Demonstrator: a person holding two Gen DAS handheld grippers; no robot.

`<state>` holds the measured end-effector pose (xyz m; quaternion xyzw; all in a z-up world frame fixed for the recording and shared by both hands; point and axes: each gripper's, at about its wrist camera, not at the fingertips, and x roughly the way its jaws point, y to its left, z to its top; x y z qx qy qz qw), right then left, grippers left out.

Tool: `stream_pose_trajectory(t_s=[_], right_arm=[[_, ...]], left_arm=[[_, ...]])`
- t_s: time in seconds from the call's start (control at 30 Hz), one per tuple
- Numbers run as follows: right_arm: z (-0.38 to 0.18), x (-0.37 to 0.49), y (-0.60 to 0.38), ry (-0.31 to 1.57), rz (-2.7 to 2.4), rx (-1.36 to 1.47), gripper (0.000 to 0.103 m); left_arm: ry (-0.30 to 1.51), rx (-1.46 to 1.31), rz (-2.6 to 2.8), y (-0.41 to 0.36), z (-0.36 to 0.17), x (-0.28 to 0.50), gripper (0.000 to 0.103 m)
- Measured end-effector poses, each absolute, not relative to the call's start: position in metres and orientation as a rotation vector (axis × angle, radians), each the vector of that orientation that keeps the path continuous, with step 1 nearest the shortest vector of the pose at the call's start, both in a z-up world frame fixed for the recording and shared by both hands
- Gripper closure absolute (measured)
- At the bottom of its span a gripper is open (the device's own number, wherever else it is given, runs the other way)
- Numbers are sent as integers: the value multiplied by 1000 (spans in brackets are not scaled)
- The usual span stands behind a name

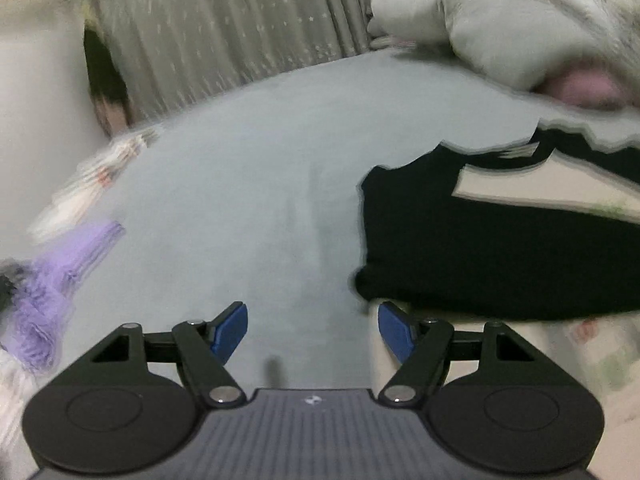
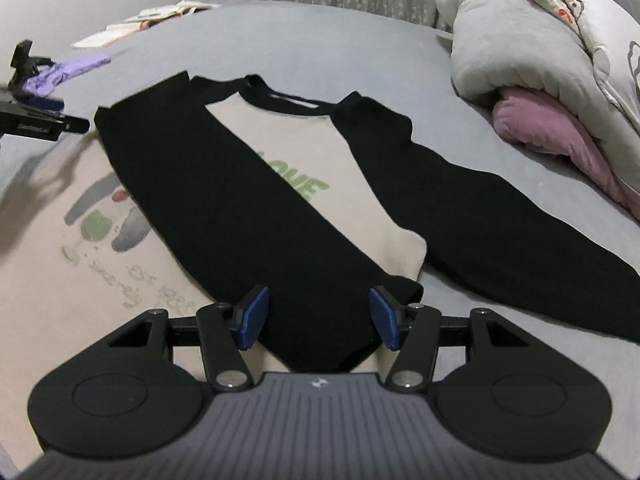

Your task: Fold clothes

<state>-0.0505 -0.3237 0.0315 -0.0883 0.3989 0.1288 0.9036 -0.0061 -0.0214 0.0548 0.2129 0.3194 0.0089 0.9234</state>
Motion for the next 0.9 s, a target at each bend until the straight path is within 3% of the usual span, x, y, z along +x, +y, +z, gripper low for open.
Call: stream_pose_trajectory(t_s=[0.33, 0.73, 0.9], right_arm=[[39, -56, -316, 762, 326, -180, 45], [33, -43, -355, 890, 234, -55, 41], [52, -46, -428, 803, 111, 255, 40]], left_arm=[[690, 386, -49, -12, 44, 7, 31], [761, 258, 71, 27, 42, 17, 30], [704, 107, 115, 52, 72, 9, 30]])
